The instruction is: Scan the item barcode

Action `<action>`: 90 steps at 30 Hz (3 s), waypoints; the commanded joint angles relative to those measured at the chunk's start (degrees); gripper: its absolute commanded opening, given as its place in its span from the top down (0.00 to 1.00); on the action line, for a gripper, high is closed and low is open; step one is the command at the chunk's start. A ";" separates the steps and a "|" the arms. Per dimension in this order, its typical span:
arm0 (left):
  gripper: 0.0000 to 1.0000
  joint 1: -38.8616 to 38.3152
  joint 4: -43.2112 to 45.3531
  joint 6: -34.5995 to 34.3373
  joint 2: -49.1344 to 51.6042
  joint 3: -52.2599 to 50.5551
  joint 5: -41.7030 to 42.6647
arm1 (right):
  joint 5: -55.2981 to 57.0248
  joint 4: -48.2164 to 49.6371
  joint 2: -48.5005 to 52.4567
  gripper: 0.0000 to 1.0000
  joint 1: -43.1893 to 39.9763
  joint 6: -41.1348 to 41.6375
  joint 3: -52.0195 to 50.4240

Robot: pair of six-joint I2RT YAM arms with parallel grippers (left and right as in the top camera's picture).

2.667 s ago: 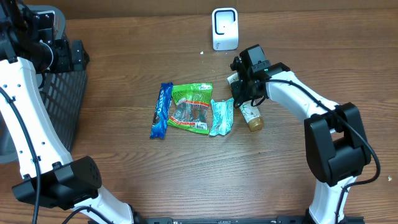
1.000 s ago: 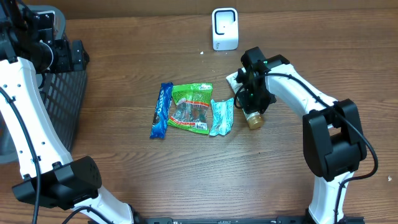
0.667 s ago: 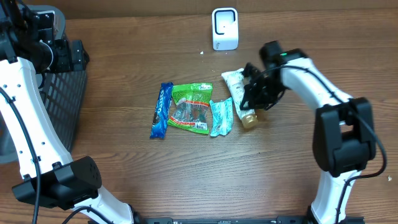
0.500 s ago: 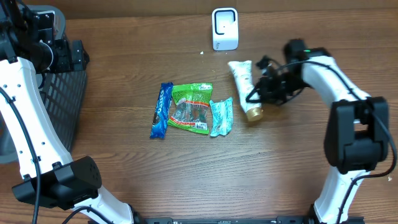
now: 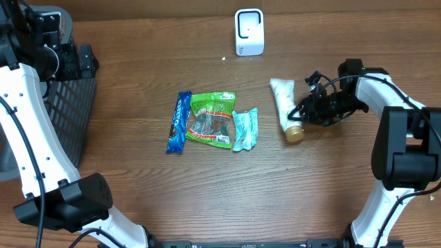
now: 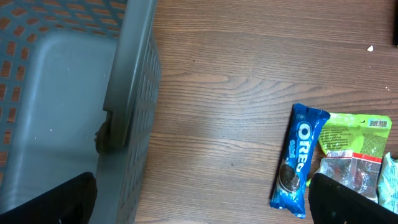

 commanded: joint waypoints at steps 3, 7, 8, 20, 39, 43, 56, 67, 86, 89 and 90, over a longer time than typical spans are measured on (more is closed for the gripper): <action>0.00 -0.48 0.02 1.25 -1.09 0.09 0.61 | 10.67 -0.44 -2.08 0.61 0.42 6.69 5.05; 0.00 -0.48 0.00 1.25 -1.09 0.09 0.61 | 18.95 -3.15 -4.61 0.53 2.36 9.86 10.75; 0.00 -0.48 0.00 1.25 -1.09 0.09 0.61 | 21.75 -3.93 -5.16 0.53 3.43 10.82 12.22; 0.01 -0.48 0.00 1.25 -1.09 0.09 0.61 | 58.21 -5.46 -6.14 0.58 29.59 14.19 14.19; 0.00 -0.48 0.00 1.25 -1.09 0.09 0.61 | 72.06 -5.09 3.67 0.40 35.30 16.65 13.42; 0.00 -0.48 0.02 1.25 -1.09 0.09 0.61 | 72.28 -1.42 3.72 0.41 35.08 16.65 9.94; 0.00 -0.48 0.00 1.25 -1.09 0.09 0.61 | 71.82 2.19 3.72 0.36 33.03 18.21 6.10; 0.00 -0.48 0.00 1.25 -1.09 0.09 0.61 | 77.99 -9.33 3.69 0.28 36.00 18.18 20.96; 0.00 -0.48 0.00 1.25 -1.09 0.09 0.61 | 72.67 -2.16 3.72 0.43 38.05 19.69 11.32; 0.00 -0.48 0.00 1.25 -1.09 0.09 0.61 | 72.67 -0.17 3.72 0.47 37.97 19.69 9.25; 0.00 -0.48 0.00 1.25 -1.09 0.09 0.61 | 72.70 0.68 3.72 0.47 37.86 19.69 8.52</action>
